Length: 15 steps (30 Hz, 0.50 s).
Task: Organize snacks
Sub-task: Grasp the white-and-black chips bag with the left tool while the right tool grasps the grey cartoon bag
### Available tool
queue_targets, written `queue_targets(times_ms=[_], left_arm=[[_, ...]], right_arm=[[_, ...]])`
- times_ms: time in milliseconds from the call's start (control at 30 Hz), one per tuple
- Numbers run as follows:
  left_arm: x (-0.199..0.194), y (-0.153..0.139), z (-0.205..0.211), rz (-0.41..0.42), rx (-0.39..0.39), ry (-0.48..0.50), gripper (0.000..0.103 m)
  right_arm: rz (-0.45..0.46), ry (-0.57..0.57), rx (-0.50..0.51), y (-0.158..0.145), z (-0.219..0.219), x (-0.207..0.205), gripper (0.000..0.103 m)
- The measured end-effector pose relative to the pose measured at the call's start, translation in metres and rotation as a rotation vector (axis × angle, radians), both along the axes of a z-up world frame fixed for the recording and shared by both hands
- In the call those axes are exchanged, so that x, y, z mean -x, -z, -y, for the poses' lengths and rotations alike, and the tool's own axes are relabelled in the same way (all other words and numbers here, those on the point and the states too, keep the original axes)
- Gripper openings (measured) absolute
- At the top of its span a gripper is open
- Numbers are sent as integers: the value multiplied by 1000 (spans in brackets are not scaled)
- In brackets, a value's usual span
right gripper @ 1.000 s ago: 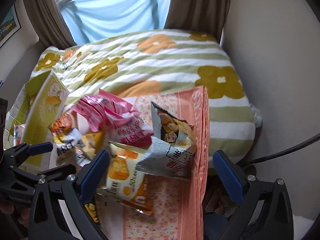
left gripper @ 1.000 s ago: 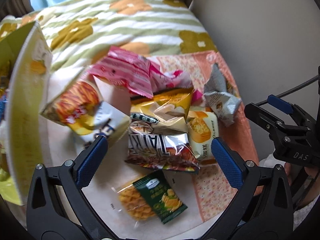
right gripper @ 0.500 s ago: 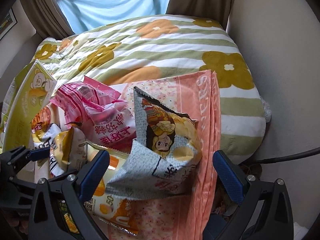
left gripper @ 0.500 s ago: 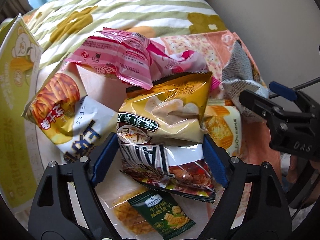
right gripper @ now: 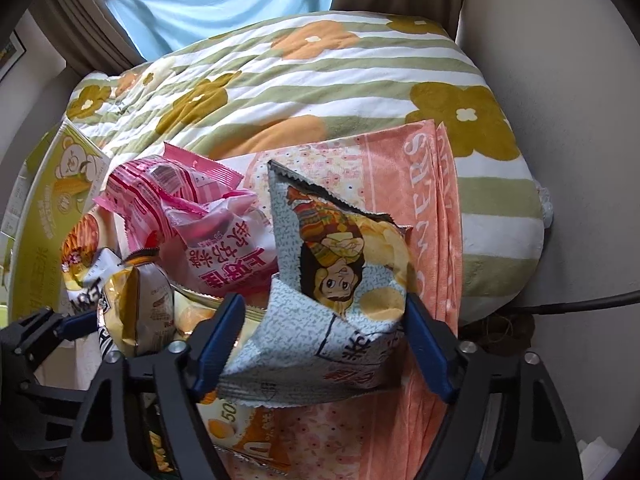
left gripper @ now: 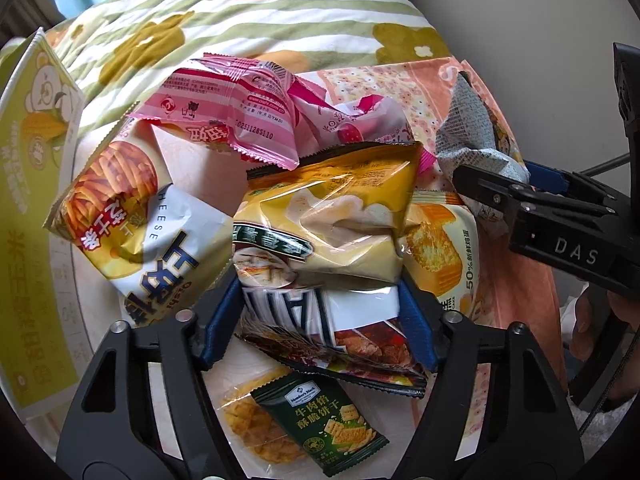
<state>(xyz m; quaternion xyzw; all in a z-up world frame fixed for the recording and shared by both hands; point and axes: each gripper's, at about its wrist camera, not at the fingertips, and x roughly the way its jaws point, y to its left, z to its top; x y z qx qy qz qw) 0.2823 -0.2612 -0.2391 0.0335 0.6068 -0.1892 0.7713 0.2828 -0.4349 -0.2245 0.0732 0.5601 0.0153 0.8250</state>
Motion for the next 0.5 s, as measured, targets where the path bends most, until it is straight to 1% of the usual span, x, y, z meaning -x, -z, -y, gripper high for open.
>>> queue_targets(times_ms=[67, 167, 233, 300, 500], left_arm=[[1, -1, 1, -2, -6, 6, 60], [2, -2, 2, 1, -7, 7, 59], [1, -2, 1, -2, 0, 2, 59], [1, -2, -1, -9, 14, -7, 58], [3, -10, -2, 1, 29, -2, 56]], right_arm=[[-2, 4, -4, -2, 0, 0, 68], [-2, 8, -19, -4, 2, 3, 64], [-2, 6, -42, -6, 4, 6, 52], [3, -1, -46, -10, 4, 8, 48], [25, 1, -61, -20, 9, 16, 41]])
